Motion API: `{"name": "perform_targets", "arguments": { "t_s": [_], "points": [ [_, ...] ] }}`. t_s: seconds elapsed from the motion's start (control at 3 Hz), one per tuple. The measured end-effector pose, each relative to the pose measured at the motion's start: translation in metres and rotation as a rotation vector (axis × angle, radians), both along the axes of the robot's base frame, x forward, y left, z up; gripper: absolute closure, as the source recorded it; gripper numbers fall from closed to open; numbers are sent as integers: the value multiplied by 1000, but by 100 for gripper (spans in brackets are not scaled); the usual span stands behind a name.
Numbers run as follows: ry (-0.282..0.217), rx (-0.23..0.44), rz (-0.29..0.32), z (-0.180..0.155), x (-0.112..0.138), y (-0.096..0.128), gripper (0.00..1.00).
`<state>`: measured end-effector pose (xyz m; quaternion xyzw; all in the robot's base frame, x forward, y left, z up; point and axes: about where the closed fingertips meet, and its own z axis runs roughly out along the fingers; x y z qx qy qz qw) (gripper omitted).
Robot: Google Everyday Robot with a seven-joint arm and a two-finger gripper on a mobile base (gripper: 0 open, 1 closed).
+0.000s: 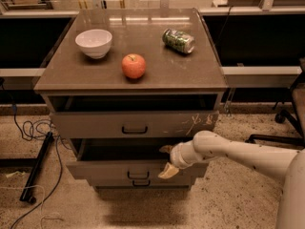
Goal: Open middle drawer
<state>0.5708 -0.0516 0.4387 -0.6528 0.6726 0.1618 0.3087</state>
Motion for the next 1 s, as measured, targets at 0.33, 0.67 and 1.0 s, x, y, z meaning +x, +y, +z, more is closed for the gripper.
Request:
{"name": "perform_targets", "arguments": {
  "t_s": [0.33,0.67,1.0],
  "points": [
    [0,0,0,0,0,0,9],
    [0,2,9,0,-8,-1,33],
    [-3,20,4,-1,-33,-16,55]
  ]
}}
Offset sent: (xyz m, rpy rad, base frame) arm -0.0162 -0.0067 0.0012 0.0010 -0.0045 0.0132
